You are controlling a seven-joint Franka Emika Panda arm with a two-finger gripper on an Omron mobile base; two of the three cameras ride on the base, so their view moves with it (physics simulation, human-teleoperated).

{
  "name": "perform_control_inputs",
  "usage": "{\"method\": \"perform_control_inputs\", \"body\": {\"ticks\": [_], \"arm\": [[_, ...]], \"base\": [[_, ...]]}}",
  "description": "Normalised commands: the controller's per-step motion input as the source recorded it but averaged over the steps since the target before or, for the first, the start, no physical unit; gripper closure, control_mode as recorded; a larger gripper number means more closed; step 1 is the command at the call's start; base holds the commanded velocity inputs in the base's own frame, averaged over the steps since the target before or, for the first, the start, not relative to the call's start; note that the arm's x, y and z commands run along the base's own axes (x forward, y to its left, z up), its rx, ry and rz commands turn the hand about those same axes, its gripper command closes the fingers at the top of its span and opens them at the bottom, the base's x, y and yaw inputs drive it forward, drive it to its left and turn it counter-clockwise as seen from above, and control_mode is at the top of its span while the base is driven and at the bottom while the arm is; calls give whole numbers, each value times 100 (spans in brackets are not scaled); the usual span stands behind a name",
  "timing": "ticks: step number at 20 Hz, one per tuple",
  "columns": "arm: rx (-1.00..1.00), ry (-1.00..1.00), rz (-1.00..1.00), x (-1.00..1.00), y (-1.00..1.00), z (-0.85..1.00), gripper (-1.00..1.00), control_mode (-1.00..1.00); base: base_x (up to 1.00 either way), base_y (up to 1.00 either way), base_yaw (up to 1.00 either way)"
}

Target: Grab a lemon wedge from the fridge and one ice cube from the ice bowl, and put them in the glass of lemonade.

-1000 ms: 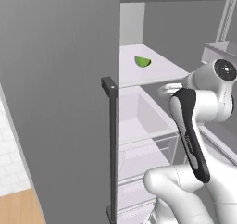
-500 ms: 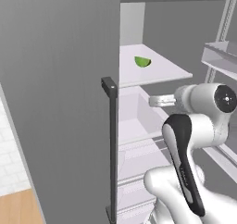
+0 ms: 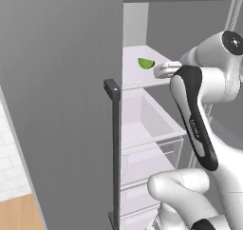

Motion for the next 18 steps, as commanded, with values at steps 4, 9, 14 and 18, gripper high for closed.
{"method": "perform_control_inputs", "body": {"ticks": [4,9,14,18], "arm": [[0,-11,9,16,-3,-6,-100,-100],[-4,12,3,79,0,-27,-100,-100],[0,0,0,89,0,-2,-100,-100],[0,0,0,85,0,-16,-100,-100]], "base": [[0,0,0],[0,0,0],[0,0,0],[0,0,0]]}}
